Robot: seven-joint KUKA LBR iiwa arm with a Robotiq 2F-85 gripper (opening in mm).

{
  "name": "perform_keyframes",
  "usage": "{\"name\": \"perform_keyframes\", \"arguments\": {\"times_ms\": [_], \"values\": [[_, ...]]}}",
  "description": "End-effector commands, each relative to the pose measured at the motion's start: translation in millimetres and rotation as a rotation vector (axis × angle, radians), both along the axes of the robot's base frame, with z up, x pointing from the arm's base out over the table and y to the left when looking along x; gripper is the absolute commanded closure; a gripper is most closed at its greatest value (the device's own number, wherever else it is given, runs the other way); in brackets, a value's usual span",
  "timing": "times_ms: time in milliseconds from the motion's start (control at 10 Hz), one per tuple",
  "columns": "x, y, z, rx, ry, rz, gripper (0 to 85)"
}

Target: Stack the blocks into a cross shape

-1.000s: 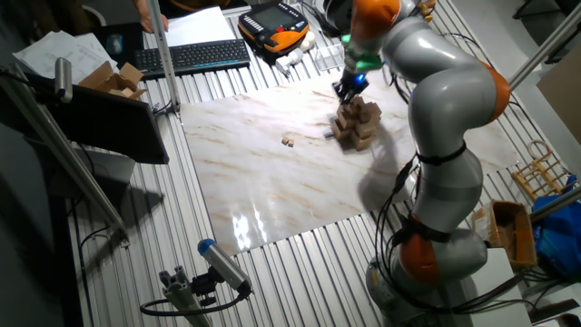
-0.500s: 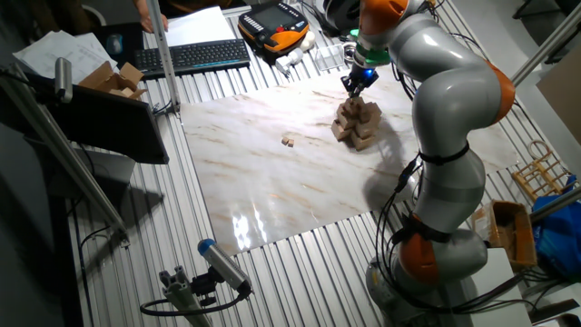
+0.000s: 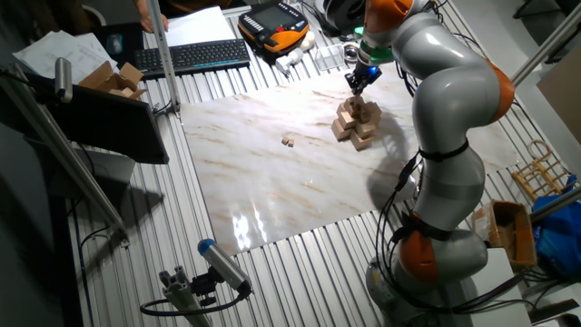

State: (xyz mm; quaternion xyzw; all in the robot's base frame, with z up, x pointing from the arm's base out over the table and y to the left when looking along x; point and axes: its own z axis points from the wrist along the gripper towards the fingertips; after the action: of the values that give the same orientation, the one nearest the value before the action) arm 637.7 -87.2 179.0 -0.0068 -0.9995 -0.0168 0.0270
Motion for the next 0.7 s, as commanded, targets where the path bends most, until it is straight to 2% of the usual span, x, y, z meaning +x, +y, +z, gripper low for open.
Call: {"name": "perform_keyframes", "arguments": {"times_ms": [0, 600], "values": [[-0.1, -0.4, -1.3, 0.003, 0.005, 0.009, 85.0], [-6.7, -1.0, -3.9, 0.005, 0.010, 0.011, 85.0]]}}
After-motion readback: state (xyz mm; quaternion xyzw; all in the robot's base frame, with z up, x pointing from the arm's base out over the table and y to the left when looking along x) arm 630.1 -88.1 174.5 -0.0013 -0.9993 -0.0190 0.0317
